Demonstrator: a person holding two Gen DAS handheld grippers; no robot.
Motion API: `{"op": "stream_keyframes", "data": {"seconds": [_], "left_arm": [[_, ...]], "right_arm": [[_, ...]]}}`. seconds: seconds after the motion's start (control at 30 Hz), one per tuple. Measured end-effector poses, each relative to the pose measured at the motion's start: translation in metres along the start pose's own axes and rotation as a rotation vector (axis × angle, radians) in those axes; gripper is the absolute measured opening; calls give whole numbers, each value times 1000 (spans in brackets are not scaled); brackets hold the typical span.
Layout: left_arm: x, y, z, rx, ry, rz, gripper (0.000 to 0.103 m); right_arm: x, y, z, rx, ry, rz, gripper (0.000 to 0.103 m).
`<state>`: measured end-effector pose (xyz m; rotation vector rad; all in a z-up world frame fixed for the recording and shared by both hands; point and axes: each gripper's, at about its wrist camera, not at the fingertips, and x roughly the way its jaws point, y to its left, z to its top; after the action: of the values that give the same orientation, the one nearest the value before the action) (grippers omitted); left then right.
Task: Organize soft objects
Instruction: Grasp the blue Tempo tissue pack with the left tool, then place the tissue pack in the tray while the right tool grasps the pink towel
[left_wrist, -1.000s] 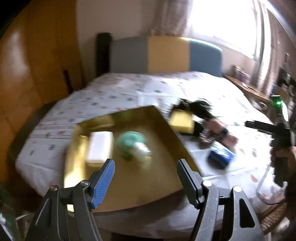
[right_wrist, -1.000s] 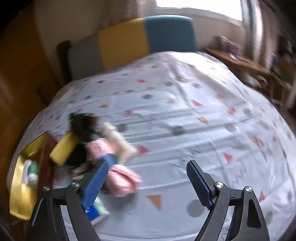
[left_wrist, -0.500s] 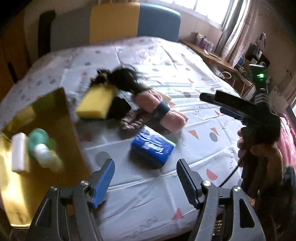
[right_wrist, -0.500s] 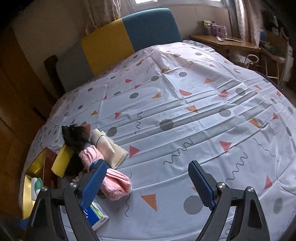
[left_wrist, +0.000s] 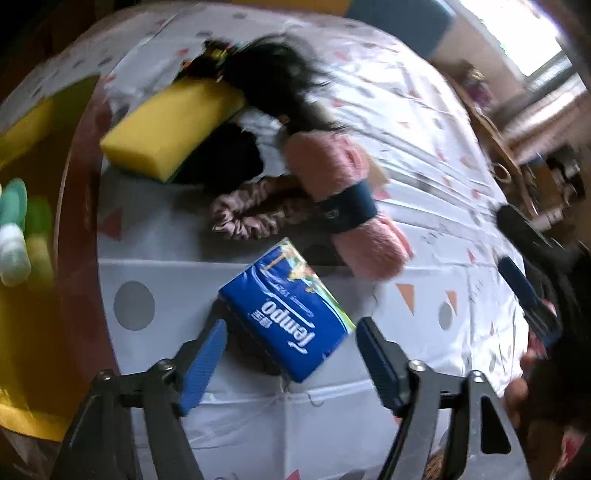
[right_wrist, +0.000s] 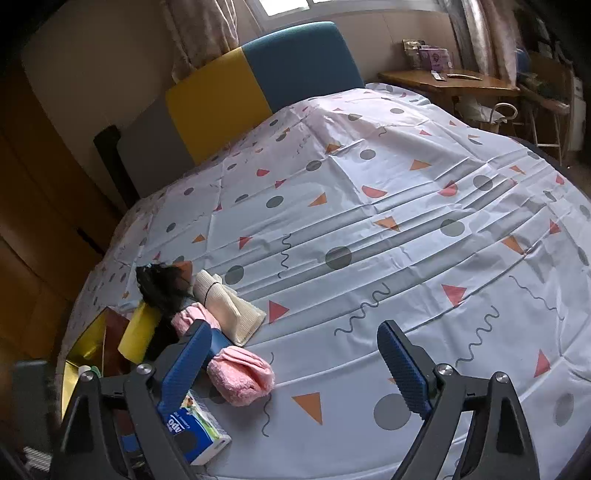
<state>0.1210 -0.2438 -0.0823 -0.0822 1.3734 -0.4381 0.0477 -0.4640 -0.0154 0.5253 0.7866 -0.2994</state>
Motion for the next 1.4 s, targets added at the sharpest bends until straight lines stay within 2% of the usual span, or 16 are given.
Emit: {"op": "stream_keyframes", "data": {"seconds": [0.2,0.3,0.37,0.53,0.7,0.83,1.0,1.13,1.23,1.4], "left_arm": [[17,-1,8,-39,-3,39,79],[19,-5,12,-12,-22,69,77],[19,-2,13,-4,-34,77,71],[16,-2,4,113,-62,86,63],[2,1,-24,235,-94,69,61],[-4,5,-51,328,-119,83,61],[-3,15,-59,336,-151,59,61],[-1,11,-66,377,-169,87,59],[2,7,-74,390,-187,92,59],[-1,6,-87,396,-215,90,58]], "right_arm": [[1,0,0,4,9,16,93],[2,0,0,-3,12,18,93],[3,0,-1,-3,16,15,93],[5,0,-1,-12,25,6,92],[9,1,-3,-30,43,-6,90],[13,7,-6,-62,70,7,83],[22,29,-16,-170,129,60,78],[35,59,-25,-312,193,97,71],[51,81,-27,-432,226,51,71],[95,96,-30,-524,335,-3,70]]}}
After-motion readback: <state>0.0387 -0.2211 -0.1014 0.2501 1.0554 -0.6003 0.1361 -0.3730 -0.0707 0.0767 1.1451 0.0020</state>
